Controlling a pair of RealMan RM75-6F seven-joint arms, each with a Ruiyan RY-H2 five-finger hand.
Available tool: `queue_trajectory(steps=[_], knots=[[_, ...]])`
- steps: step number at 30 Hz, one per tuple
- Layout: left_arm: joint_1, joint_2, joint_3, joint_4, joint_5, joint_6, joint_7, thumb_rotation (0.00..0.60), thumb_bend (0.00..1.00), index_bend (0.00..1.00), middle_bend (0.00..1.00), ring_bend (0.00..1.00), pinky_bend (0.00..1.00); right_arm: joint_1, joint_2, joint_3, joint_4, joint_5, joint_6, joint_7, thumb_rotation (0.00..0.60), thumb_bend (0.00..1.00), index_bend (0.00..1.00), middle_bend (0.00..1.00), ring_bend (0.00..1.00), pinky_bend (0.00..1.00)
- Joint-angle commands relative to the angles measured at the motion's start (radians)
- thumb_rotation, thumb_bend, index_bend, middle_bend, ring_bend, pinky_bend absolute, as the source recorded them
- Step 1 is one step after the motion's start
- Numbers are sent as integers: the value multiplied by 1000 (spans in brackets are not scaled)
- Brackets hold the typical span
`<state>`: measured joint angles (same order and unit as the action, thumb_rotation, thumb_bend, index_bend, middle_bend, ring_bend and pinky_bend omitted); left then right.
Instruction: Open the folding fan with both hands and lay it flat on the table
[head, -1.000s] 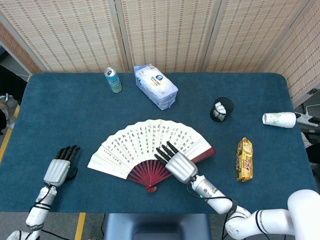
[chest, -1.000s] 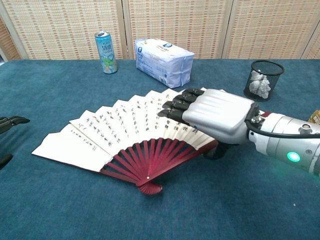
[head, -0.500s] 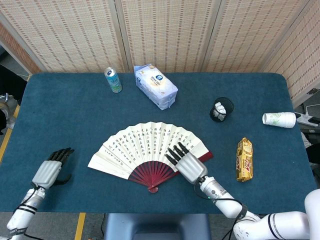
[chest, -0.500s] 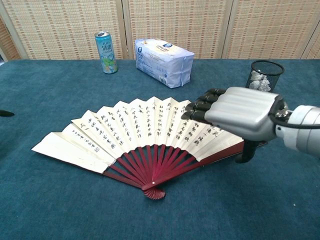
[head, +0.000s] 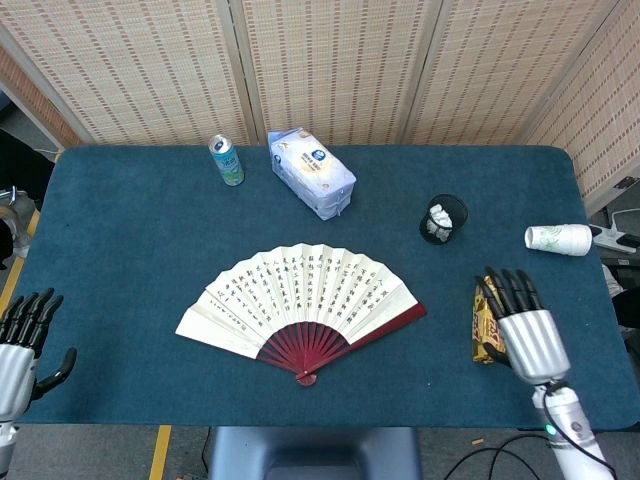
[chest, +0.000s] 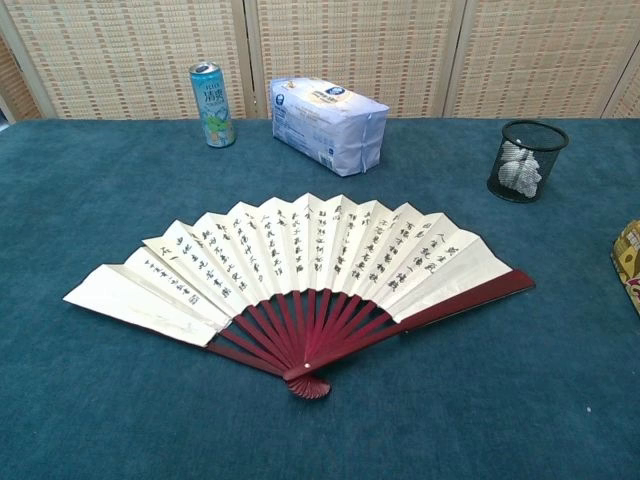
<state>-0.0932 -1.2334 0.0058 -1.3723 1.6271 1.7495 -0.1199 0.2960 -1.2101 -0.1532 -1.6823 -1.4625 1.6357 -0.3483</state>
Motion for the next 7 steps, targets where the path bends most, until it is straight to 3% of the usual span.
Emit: queue_trajectory(steps=[1,7], knots=[[10,11,0,12,-16,-56,50,600,405,0,0,0,44,-124,15,-19,165,-2,61,169,600,0,0,0,0,0],[1,8,-16,15,-42,-98,109,600,404,0,0,0,45,-152,46,28,167,42,32,182,600,0,0,0,0,0]])
